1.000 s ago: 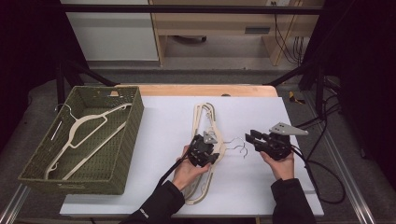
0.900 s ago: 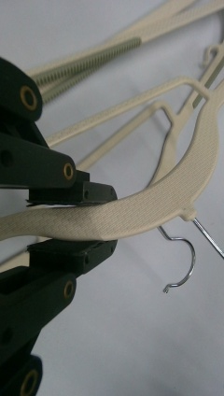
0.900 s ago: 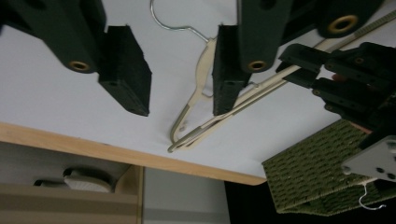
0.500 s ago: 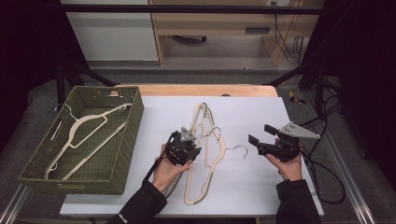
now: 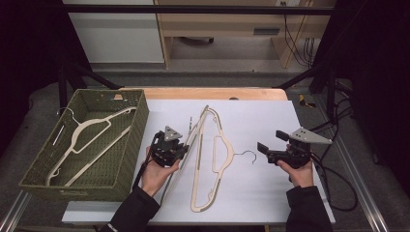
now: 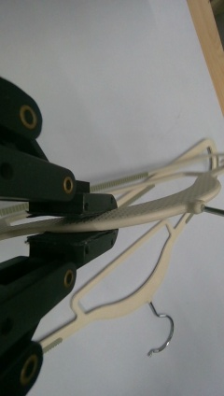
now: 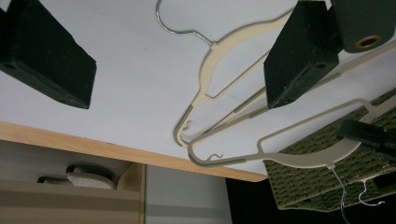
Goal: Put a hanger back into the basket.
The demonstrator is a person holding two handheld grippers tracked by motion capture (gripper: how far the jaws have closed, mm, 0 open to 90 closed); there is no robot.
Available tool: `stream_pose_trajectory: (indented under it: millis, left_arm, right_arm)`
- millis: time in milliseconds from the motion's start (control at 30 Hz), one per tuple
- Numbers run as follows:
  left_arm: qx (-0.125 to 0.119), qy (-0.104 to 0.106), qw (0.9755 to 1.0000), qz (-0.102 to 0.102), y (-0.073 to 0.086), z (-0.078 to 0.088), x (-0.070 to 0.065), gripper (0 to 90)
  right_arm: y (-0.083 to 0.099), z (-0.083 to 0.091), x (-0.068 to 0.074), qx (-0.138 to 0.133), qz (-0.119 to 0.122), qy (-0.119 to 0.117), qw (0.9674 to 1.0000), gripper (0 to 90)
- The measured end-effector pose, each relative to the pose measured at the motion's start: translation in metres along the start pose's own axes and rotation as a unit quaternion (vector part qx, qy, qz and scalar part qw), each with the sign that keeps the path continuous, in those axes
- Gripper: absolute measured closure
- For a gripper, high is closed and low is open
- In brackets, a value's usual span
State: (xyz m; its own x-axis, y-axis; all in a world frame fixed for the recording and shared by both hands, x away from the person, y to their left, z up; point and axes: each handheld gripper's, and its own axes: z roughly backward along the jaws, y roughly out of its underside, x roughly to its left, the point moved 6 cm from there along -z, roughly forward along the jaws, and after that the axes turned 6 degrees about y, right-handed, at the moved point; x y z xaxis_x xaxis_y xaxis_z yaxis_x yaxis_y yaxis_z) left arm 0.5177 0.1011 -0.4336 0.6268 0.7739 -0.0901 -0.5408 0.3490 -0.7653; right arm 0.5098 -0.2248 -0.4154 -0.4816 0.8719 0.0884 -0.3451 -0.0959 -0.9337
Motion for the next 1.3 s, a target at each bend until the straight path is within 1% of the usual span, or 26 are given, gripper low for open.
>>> stream_pose_trajectory:
  millis: [100, 167, 200, 233, 267, 300, 367, 400, 433, 533, 600, 700, 767, 800, 900, 933, 1000, 1033, 1100, 1133, 1200, 1300]
  left_arm:
    - [-0.001, -0.004, 0.9998, 0.017, 0.002, 0.002, 0.009, 84.3]
    - [-0.003, -0.005, 0.9998, 0.019, 0.003, 0.005, 0.013, 85.6]
    - [-0.007, -0.009, 0.9998, 0.017, 0.003, 0.006, 0.015, 85.9]
    - [-0.007, -0.007, 0.9998, 0.016, 0.003, 0.008, 0.016, 85.9]
    - [-0.011, -0.002, 0.9997, 0.022, 0.004, 0.010, 0.016, 86.0]
    - [-0.014, 0.002, 0.9996, 0.023, 0.004, 0.013, 0.017, 85.9]
    - [-0.021, 0.007, 0.9996, 0.018, 0.003, 0.018, 0.016, 86.0]
    - [-0.028, 0.011, 0.9994, 0.015, 0.002, 0.024, 0.016, 86.0]
    - [-0.028, 0.011, 0.9994, 0.015, 0.002, 0.024, 0.016, 86.0]
    - [-0.037, 0.021, 0.9991, 0.009, 0.000, 0.032, 0.014, 86.0]
    - [-0.044, 0.031, 0.9985, 0.004, -0.003, 0.040, 0.012, 86.0]
    - [-0.058, 0.042, 0.9973, -0.015, -0.009, 0.056, 0.006, 86.0]
    - [-0.063, 0.048, 0.9966, -0.023, -0.012, 0.063, 0.004, 86.0]
    - [-0.066, 0.056, 0.9958, -0.030, -0.015, 0.070, 0.002, 86.0]
    - [-0.074, 0.064, 0.9941, -0.046, -0.023, 0.084, -0.002, 86.0]
    - [-0.077, 0.063, 0.9936, -0.053, -0.027, 0.091, -0.003, 86.0]
    - [-0.083, 0.071, 0.9923, -0.058, -0.033, 0.102, -0.004, 86.0]
    - [-0.086, 0.074, 0.9918, -0.060, -0.035, 0.106, -0.004, 86.0]
    - [-0.095, 0.086, 0.9899, -0.061, -0.041, 0.117, -0.002, 86.0]
    - [-0.099, 0.090, 0.9889, -0.065, -0.044, 0.123, 0.000, 86.0]
    - [-0.104, 0.090, 0.9880, -0.070, -0.048, 0.132, 0.005, 86.0]
    - [-0.098, 0.081, 0.9883, -0.084, -0.052, 0.143, 0.014, 86.0]
  right_arm:
    - [0.001, 0.000, 0.000, 0.005, 0.002, 0.001, 1.0000, 9.7]
    - [0.001, 0.000, 0.000, 0.006, 0.005, 0.001, 1.0000, 9.7]
    - [0.001, 0.000, 0.000, 0.006, 0.005, 0.001, 1.0000, 9.6]
    - [0.001, 0.000, 0.000, 0.004, 0.003, 0.003, 1.0000, 9.4]
    - [0.001, 0.000, 0.000, 0.004, 0.003, 0.003, 1.0000, 9.2]
    - [0.001, 0.001, 0.000, 0.003, 0.003, 0.003, 1.0000, 9.0]
    - [0.001, 0.002, 0.001, 0.002, 0.006, -0.002, 1.0000, 8.2]
    - [0.000, 0.002, 0.001, -0.001, 0.007, -0.002, 1.0000, 8.0]
    - [0.000, 0.002, 0.001, -0.001, 0.007, -0.002, 1.0000, 8.0]
    - [0.000, 0.005, 0.003, -0.004, 0.008, -0.005, 0.9999, 7.1]
    - [-0.001, 0.007, 0.003, -0.006, 0.010, -0.006, 0.9999, 6.7]
    - [-0.002, 0.010, 0.004, -0.009, 0.011, -0.006, 0.9999, 6.2]
    - [-0.003, 0.013, 0.004, -0.011, 0.010, -0.006, 0.9999, 6.2]
    - [-0.003, 0.013, 0.004, -0.013, 0.010, -0.006, 0.9998, 6.0]
    - [-0.004, 0.015, 0.004, -0.015, 0.013, -0.008, 0.9998, 5.6]
    - [-0.004, 0.016, 0.005, -0.014, 0.012, -0.008, 0.9998, 5.5]
    - [-0.004, 0.016, 0.005, -0.014, 0.013, -0.007, 0.9998, 5.4]
    - [-0.003, 0.016, 0.005, -0.014, 0.016, -0.007, 0.9997, 5.4]
    - [-0.003, 0.016, 0.005, -0.014, 0.019, -0.008, 0.9997, 5.2]
    - [-0.003, 0.016, 0.006, -0.013, 0.016, -0.007, 0.9998, 5.2]
    - [-0.003, 0.015, 0.007, -0.011, 0.017, -0.008, 0.9998, 5.1]
    - [-0.003, 0.015, 0.006, -0.011, 0.017, -0.006, 0.9998, 4.9]
